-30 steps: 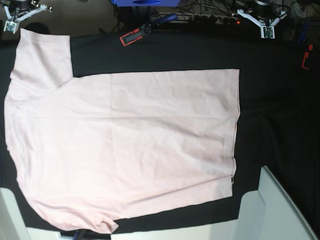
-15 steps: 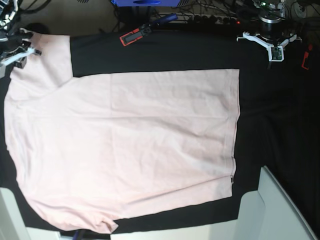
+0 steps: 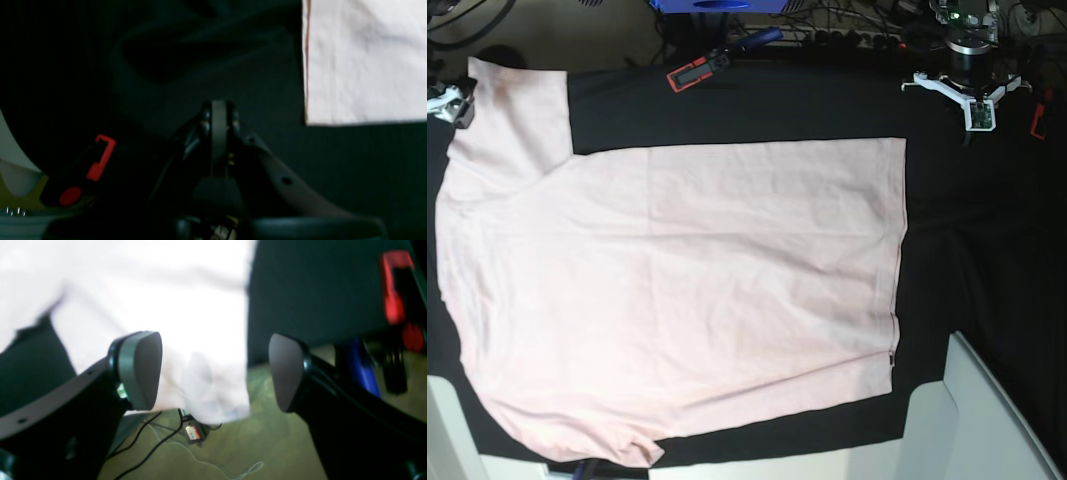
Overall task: Fold the T-shirt properly
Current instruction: 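Grasp the shirt edge corners with the left and right grippers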
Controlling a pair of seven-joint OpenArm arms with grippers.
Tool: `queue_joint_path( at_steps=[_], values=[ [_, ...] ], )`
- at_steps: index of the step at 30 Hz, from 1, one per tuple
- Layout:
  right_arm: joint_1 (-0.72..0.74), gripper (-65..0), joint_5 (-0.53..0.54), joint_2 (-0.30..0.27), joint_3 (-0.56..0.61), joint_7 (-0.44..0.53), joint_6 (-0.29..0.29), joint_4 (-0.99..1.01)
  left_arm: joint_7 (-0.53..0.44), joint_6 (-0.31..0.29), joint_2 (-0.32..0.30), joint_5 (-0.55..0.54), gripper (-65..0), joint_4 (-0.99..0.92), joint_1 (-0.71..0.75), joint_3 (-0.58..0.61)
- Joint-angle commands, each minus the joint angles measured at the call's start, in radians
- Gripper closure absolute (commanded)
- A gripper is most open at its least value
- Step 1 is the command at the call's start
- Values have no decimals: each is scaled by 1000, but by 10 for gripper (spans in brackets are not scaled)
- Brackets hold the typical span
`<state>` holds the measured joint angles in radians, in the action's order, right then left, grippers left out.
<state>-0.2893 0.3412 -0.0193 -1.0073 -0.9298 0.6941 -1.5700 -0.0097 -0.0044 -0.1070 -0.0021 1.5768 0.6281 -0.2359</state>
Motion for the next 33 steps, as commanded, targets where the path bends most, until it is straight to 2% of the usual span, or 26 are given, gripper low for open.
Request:
queue_joint_path(
  at_steps=[1, 4, 12, 15, 23, 25, 29, 33],
  values=[
    [17, -480, 17, -15, -17, 15, 4, 18, -22, 8, -7, -3, -3, 9, 11, -7],
    [49, -482, 16, -34, -64, 15, 4, 141, -22, 8, -7, -3, -3, 9, -3, -6],
    [89, -482, 16, -106, -64, 42, 4, 346, -22, 8, -7, -3, -3, 7, -7, -6],
    [85, -482, 14, -109, -63, 76, 4, 375, -22, 8, -7, -3, -3, 7, -6, -6],
    [85, -474, 14, -103, -61, 74, 4, 374, -22, 8, -7, -3, -3, 6, -3, -6],
    [83, -421, 14, -103, -61, 53, 4, 374, -22, 8, -7, -3, -3, 6, -3, -6],
    [89, -254, 14, -101, -61, -13, 4, 374, -22, 8, -6, -3, -3, 6, -3, -6],
    [89, -225, 16, -84, -61, -30, 4, 372, -22, 8, -6, -3, -3, 4, -6, -6]
  ],
)
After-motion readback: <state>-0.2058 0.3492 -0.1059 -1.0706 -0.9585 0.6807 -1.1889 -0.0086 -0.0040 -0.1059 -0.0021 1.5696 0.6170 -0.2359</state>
